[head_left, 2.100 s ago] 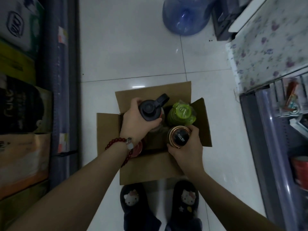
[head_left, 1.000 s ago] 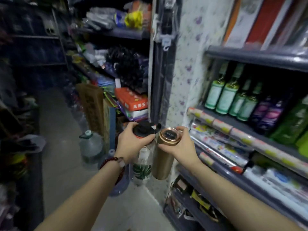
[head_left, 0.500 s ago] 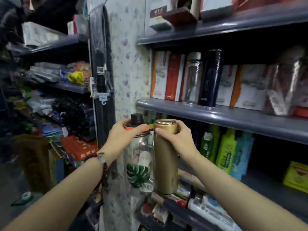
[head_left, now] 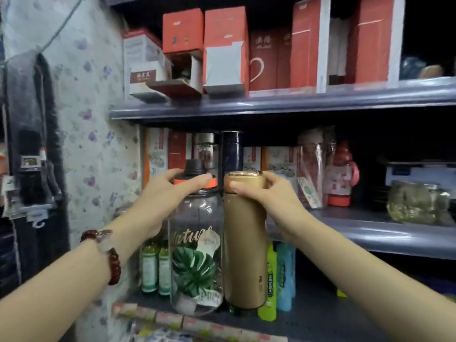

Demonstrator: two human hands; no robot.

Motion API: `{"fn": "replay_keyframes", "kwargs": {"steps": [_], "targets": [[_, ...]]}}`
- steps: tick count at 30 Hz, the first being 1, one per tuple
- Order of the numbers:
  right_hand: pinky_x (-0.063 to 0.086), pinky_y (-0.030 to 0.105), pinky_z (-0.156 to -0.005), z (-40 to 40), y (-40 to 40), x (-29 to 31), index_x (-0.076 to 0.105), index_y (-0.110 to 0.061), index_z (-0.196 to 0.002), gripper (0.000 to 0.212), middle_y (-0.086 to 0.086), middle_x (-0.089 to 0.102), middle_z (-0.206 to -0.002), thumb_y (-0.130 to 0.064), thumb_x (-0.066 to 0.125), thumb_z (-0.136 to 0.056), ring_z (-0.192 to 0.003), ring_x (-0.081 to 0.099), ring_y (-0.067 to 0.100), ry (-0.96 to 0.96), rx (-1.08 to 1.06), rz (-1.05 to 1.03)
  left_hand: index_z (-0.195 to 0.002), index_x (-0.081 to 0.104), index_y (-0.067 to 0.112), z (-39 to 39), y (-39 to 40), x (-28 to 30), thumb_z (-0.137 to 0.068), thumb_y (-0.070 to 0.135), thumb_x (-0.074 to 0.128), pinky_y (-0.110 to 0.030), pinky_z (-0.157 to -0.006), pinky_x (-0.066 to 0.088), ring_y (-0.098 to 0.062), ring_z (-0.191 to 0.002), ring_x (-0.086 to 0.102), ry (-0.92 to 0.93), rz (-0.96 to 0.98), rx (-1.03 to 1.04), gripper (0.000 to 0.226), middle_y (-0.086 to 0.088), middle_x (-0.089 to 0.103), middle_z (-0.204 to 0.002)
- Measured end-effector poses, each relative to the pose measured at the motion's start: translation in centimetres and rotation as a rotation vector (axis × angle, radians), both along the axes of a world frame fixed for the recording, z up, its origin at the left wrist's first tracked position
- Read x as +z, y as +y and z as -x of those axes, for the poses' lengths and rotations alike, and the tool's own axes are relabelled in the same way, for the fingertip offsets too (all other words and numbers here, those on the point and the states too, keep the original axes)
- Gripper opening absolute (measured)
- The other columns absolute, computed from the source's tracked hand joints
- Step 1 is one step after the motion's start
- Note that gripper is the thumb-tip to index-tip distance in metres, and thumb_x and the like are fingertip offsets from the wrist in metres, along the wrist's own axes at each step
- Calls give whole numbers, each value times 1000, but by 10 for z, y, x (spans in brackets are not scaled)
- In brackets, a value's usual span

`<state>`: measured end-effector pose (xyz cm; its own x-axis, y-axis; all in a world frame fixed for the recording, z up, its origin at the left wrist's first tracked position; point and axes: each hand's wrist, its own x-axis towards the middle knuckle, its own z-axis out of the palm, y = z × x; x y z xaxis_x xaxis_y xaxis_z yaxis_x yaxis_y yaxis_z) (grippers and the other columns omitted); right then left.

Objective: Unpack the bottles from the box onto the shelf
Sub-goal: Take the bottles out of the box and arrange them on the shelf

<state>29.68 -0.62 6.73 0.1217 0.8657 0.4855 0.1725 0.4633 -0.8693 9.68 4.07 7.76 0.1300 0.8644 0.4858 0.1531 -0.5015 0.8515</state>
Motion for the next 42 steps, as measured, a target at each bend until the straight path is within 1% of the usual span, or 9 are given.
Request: {"fn": "replay_keyframes", "kwargs": {"steps": [2, 5, 9, 13, 17, 24, 31, 38, 42], "targets": [[56, 27, -70, -14, -4, 15, 69, -16, -99, 48, 2, 75, -97, -36, 87, -59, -89, 72, 17, 5, -52, -35, -121, 59, 24, -14, 2, 15, -48, 62, 79, -37, -93, 50, -15, -106, 60, -11, 2, -32, 84, 4, 65, -117], [58, 35, -80, -34, -11, 39, 71, -13, -98, 51, 4, 76, -94, -36, 88, -56, -90, 73, 19, -3, -127, -85, -101, 66, 28, -37, 3, 37, -53, 54, 82, -38, -91, 52, -16, -98, 65, -46, -52, -148, 58, 4, 70, -103], [57, 29, -73, -53, -24, 73, 72, -10, -97, 45, 4, 76, -91, -27, 87, -59, -84, 73, 15, -35, -180, -178, -94, 73, 22, -61, 4, 66, -44, 54, 83, -33, -73, 51, -13, -80, 67, -90, -131, -283, 60, 7, 74, -82], [55, 24, -66, -66, -31, 98, 71, -15, -89, 37, -1, 76, -82, -29, 86, -58, -76, 73, 11, -65, -235, -253, -87, 73, 21, -82, 10, 92, -53, 42, 86, -37, -85, 52, -13, -81, 68, -157, -221, -329, 43, 8, 74, -80], [56, 26, -78, -79, -28, 104, 67, -18, -107, 50, -2, 75, -99, -29, 86, -62, -90, 71, 10, -94, -301, -360, -102, 70, 18, -102, 19, 101, -62, 30, 85, -37, -95, 52, -15, -95, 69, -186, -371, -293, 45, 4, 73, -96], [53, 26, -90, -98, -6, 69, 58, -24, -117, 70, -8, 69, -108, -30, 90, -55, -99, 66, 1, -115, -488, -461, -113, 60, 30, -129, 35, 70, -53, 40, 86, -23, -92, 47, -1, -103, 61, -116, -516, -165, 66, 14, 67, -108], [52, 26, -91, -107, 26, 52, 55, -22, -121, 75, -8, 66, -111, -29, 90, -55, -102, 64, 6, -23, -533, -420, -109, 61, 37, -148, 65, 58, -49, 55, 82, -34, -95, 51, -4, -102, 62, -102, -415, -147, 67, 15, 68, -106], [56, 40, -90, -126, 51, 66, 63, -23, -113, 86, -5, 72, -104, -60, 86, -39, -97, 68, 14, 48, -564, -280, -110, 65, 32, -162, 89, 74, -54, 56, 82, -33, -95, 51, -5, -101, 64, -33, -295, -209, 64, 14, 71, -104], [56, 42, -88, -135, 65, 74, 63, -21, -112, 98, -2, 72, -103, -68, 84, -28, -95, 70, 19, 62, -549, -197, -122, 55, 24, -174, 100, 76, -55, 55, 82, -31, -96, 48, -12, -107, 61, -91, -196, -172, 79, 8, 65, -114]]}}
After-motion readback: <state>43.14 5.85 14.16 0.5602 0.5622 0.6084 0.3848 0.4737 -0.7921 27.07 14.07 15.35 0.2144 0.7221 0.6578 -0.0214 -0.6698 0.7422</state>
